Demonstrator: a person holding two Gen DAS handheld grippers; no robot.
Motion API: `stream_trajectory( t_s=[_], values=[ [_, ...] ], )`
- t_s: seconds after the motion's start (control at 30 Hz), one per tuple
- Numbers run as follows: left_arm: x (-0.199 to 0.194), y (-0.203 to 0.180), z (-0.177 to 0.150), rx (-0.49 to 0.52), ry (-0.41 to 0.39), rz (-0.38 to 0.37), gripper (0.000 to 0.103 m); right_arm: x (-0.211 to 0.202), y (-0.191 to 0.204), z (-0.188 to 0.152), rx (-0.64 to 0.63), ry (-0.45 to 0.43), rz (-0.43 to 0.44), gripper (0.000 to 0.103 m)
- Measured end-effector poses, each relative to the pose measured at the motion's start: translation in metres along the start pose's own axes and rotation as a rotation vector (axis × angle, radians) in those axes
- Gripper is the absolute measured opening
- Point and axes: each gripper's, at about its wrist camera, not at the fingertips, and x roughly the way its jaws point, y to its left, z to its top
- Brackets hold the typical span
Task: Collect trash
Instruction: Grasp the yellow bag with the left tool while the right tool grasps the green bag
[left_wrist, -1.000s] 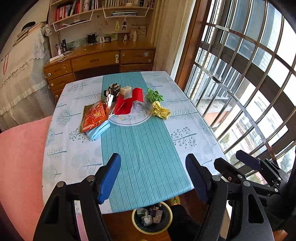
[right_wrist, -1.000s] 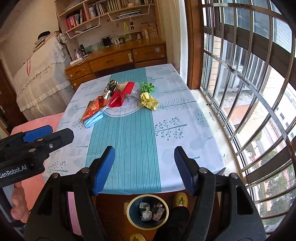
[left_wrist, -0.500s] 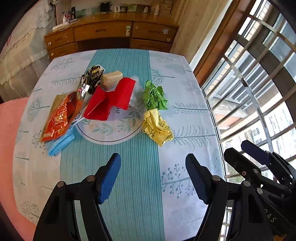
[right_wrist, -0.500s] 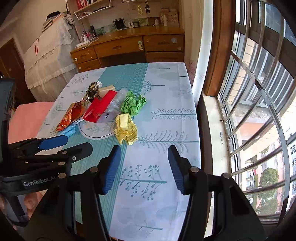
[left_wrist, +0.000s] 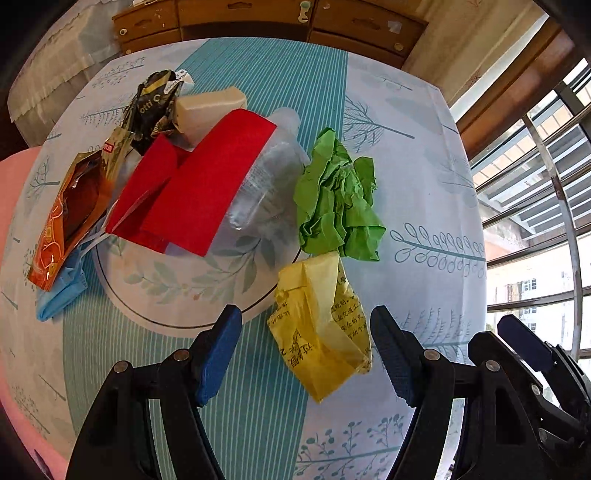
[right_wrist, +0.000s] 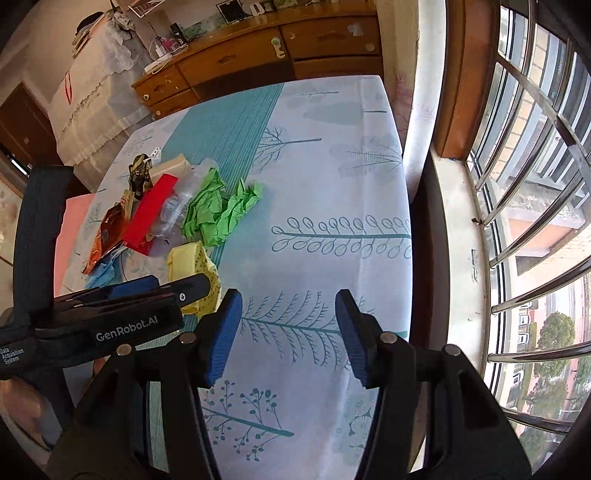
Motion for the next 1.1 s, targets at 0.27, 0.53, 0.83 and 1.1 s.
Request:
stream_trajectory(
  t_s=[0.27,0.53,0.83,1.1],
  values=[
    [0.023,-0.017,0.004,0.039,0.031,0.024,0.046,0.018,-0.003,0.010,0.015,0.018,0.029,0.050],
    [0.007,-0.010,-0.001,0.019,-0.004,0.029,0.027,0.025,0.013,0.022,0.003,0.029,0.090,0.050],
    [-0.035,0.023,-0.012,-0.072,-0.083,0.034,0.027,0.038,0.044,0.037,-0.012,0.043,0.163,0.050],
    [-0.066,0.060,-0.012,-0.141,-0.139,0.058,0.027,0.068,0.056,0.058,0.051,0.075,0.176,0.050]
  ],
)
